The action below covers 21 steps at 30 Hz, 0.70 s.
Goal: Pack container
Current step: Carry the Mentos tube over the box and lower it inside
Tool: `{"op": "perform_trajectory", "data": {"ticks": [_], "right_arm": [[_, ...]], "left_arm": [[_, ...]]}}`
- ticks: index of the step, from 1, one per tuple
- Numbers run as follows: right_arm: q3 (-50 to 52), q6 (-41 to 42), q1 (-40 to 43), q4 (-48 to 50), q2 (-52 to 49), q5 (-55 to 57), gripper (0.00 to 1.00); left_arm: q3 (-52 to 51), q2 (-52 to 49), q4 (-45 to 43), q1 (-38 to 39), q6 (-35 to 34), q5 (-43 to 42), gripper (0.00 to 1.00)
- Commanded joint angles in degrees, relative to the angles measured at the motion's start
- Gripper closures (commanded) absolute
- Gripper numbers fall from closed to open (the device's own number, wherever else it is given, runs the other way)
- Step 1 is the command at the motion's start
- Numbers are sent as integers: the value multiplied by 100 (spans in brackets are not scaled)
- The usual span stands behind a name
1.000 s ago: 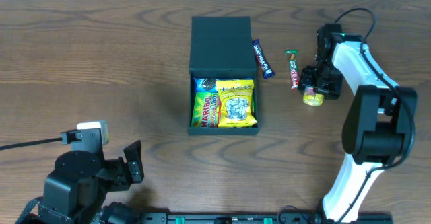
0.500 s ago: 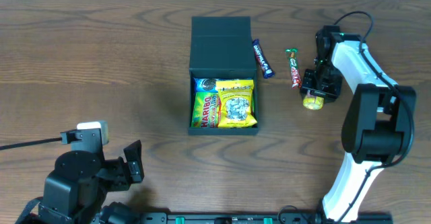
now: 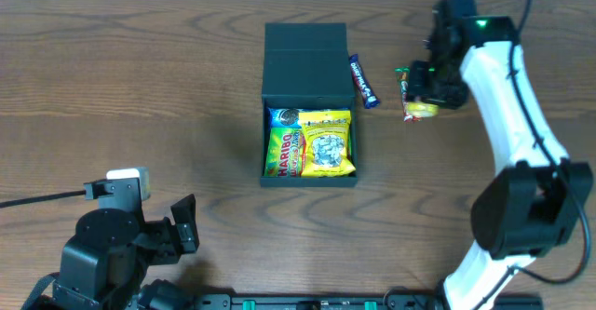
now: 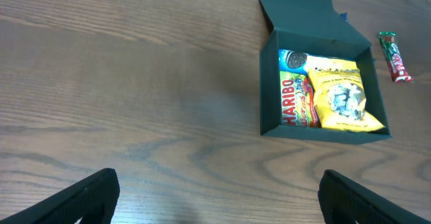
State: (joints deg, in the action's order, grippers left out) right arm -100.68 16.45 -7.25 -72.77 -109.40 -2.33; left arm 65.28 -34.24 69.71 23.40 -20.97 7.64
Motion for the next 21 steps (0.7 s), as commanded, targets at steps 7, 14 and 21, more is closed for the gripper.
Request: {"op": "perform_trajectory", "data": {"ticks": [7, 14, 21], "right_arm": [[-87, 402, -1915, 46, 225, -498, 65], [98, 713, -2741, 382, 223, -501, 62], [997, 1102, -3298, 1298, 214, -498, 61]], "left_arm": [[0, 17, 79, -24, -46, -20, 5], [0, 20, 98, -24, -44, -20, 5], [0, 17, 98, -24, -44, -20, 5]]}}
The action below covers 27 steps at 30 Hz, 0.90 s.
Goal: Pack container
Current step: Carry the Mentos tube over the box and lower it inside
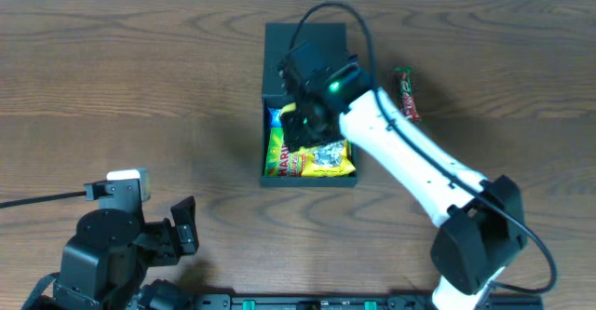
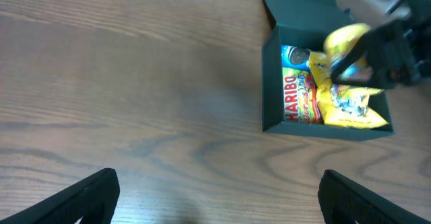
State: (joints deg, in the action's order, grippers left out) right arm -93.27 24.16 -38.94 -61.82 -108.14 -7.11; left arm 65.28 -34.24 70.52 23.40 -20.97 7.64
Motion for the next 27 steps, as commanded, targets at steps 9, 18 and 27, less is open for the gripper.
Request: {"op": "perform_trajectory", "data": {"ticks": [9, 18, 27], "right_arm": [[1014, 706, -166, 1058, 87, -24, 62], [1134, 1207, -313, 1502, 87, -205, 60], [1137, 1716, -466, 1729, -39, -378, 62]], "left_arm": [[0, 17, 17, -24, -44, -20, 5], [0, 20, 17, -24, -44, -20, 5], [0, 17, 20, -24, -44, -22, 5]]}}
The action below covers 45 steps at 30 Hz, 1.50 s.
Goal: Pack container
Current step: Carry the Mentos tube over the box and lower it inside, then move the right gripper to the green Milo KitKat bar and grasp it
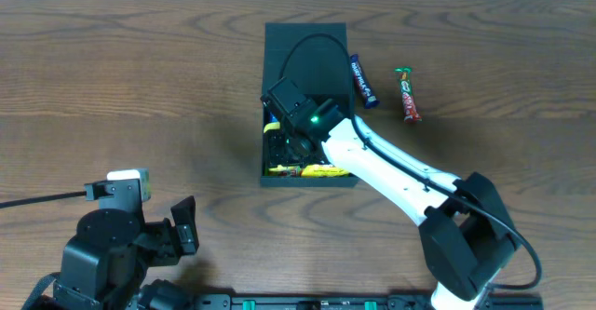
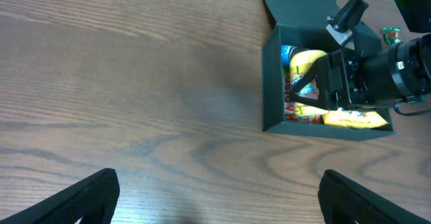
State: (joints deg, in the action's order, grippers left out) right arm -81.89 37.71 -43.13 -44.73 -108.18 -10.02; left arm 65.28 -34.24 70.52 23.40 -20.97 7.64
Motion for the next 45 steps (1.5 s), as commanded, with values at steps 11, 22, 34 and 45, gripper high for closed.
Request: {"op": "perform_trajectory", "data": {"ticks": [11, 22, 34, 45], "right_arm": [[-31, 256, -28, 63, -144, -157, 17], [-1204, -769, 494, -807, 350, -415, 16], [-1480, -2020, 2100, -1683, 684, 1694, 12], [-1480, -2352, 3499, -1307, -120, 1707, 20]], "left_arm": [[0, 17, 22, -24, -44, -20, 5], [0, 20, 129, -24, -44, -17, 5], [0, 20, 129, -24, -44, -17, 5], [0, 20, 127, -24, -44, -17, 5]]}}
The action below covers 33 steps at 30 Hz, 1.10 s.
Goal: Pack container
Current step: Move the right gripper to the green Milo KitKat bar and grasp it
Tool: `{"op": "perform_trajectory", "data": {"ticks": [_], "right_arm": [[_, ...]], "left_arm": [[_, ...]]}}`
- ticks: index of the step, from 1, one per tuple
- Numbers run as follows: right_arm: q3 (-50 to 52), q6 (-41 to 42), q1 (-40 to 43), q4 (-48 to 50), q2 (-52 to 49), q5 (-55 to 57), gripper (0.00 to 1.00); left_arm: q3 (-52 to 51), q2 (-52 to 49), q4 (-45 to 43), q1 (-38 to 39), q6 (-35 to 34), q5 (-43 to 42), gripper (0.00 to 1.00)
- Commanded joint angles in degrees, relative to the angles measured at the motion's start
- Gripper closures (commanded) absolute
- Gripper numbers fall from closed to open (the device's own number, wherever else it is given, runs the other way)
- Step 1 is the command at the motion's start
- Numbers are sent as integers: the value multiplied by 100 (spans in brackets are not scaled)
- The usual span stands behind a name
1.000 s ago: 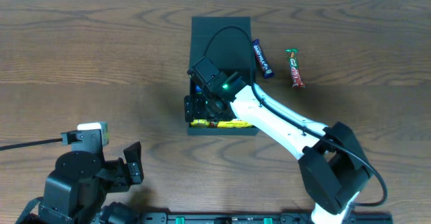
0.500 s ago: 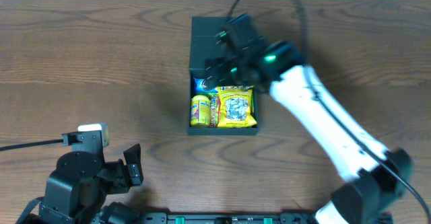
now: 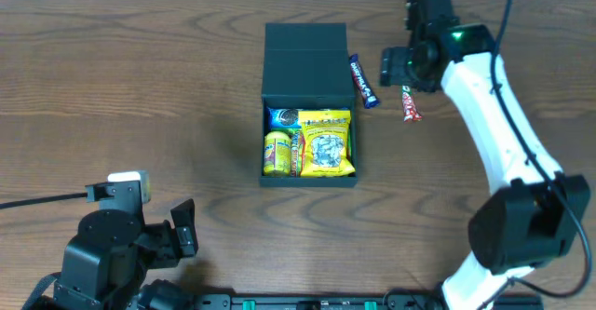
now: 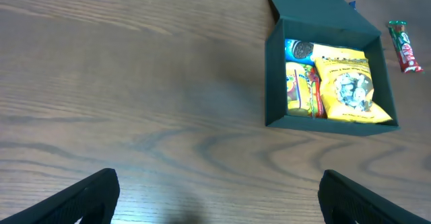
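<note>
The dark green box (image 3: 308,181) stands mid-table with its lid folded back. Inside lie a blue Oreo pack (image 3: 282,116), a small yellow pack (image 3: 276,152) on the left over a Haribo bag, and a yellow nut bag (image 3: 326,142) on the right. A blue candy bar (image 3: 363,80) lies just right of the lid, and a red candy bar (image 3: 411,107) lies further right. My right gripper (image 3: 395,67) hovers between the two bars, open, with nothing seen in it. My left gripper (image 4: 219,204) stays wide open over bare wood, near the front left.
The left arm's base (image 3: 102,254) fills the front left corner. The box's open lid (image 3: 305,59) lies flat behind the box. The right arm (image 3: 503,133) stretches along the right side of the table.
My right gripper was down in the left half of the box with the small yellow pack. Now it is outside, back right by the candy bars, and the pack lies in the box.
First my right gripper held a small yellow pack beside the red bar, right of the box. Then it carried the pack over the box, then was lowered into the left side. Now the pack rests there and the gripper is back by the bars. The left arm stayed still.
</note>
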State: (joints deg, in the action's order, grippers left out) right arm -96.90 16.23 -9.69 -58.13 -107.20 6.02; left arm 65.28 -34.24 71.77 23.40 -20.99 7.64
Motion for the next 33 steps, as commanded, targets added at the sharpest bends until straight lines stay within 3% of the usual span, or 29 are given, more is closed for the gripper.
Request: {"op": "perform_trajectory", "data": {"ticks": [1, 15, 33], "right_arm": [[22, -221, 201, 50, -315, 105, 20], [22, -498, 426, 240, -1641, 105, 25], [33, -1121, 704, 310, -1939, -634, 31]], "left_arm": [[0, 20, 2, -24, -42, -20, 5], [0, 20, 2, -24, -42, -20, 5], [0, 17, 0, -24, -44, -20, 5]]}}
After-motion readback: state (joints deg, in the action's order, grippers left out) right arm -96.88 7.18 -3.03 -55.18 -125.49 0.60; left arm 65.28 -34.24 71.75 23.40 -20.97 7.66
